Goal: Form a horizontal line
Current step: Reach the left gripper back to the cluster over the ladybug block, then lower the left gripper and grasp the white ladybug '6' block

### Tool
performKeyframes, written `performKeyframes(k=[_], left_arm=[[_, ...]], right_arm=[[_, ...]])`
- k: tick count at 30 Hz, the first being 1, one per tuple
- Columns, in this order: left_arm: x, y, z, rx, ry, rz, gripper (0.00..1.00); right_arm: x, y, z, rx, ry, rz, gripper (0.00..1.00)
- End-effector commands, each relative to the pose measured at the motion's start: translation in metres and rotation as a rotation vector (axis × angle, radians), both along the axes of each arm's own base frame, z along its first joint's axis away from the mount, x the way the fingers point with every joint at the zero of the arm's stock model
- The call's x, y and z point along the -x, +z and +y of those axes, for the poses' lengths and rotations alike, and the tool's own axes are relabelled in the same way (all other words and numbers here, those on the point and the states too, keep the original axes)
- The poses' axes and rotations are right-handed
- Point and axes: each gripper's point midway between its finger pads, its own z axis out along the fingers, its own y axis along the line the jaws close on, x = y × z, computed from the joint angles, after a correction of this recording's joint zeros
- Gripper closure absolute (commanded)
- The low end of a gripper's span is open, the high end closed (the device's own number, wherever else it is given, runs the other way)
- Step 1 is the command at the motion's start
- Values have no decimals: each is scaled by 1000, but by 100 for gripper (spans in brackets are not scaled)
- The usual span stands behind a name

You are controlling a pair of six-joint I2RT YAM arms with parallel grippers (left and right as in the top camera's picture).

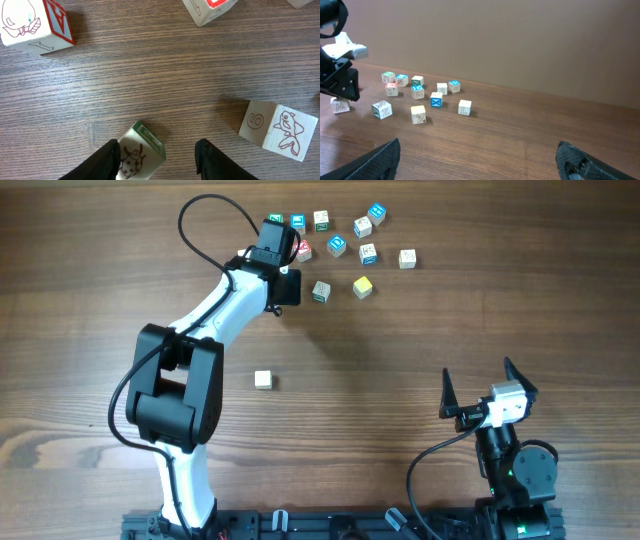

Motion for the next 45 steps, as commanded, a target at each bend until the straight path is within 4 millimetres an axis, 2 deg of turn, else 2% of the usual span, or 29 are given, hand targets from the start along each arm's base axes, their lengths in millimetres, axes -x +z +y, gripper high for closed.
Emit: performKeyframes(k=[1, 7, 12, 13, 16, 19, 21, 24, 31, 34, 38, 40, 42, 45], left_arm=[[8, -18, 8, -37, 6, 55, 49], [12, -20, 9, -43, 6, 72, 52], [7, -18, 9, -43, 10, 51, 48], [5, -16, 11, -53, 16, 41, 48], [-1, -5, 21, -104, 45, -2, 40], [-2, 6, 22, -98, 60, -25, 38], [5, 4, 25, -47, 187, 3, 40], [11, 1, 26, -21, 264, 29, 41], [13, -5, 28, -22, 269, 34, 43], [11, -5, 27, -18, 269, 27, 52], [10, -4, 27, -17, 269, 23, 57], [9, -4, 26, -15, 270, 19, 49], [8, -3, 26, -11, 272, 13, 32], [5, -3, 27, 19, 326, 4, 32]], right_arm=[[0, 1, 1, 4, 9, -6, 0], [0, 1, 1, 4, 9, -6, 0], [0, 1, 1, 5, 9, -6, 0], [0, 1, 1, 5, 9, -6, 0], [0, 1, 1, 4, 9, -6, 1], [0, 1, 1, 5, 9, -6, 0], [0, 1, 1, 5, 9, -6, 0], [0, 1, 1, 5, 9, -6, 0], [0, 1, 1, 5, 9, -6, 0], [0, 1, 1, 4, 9, -6, 0], [0, 1, 1, 5, 9, -6, 0], [0, 1, 1, 5, 9, -6, 1], [0, 1, 1, 5, 9, -6, 0], [0, 1, 1, 4, 9, -6, 0]])
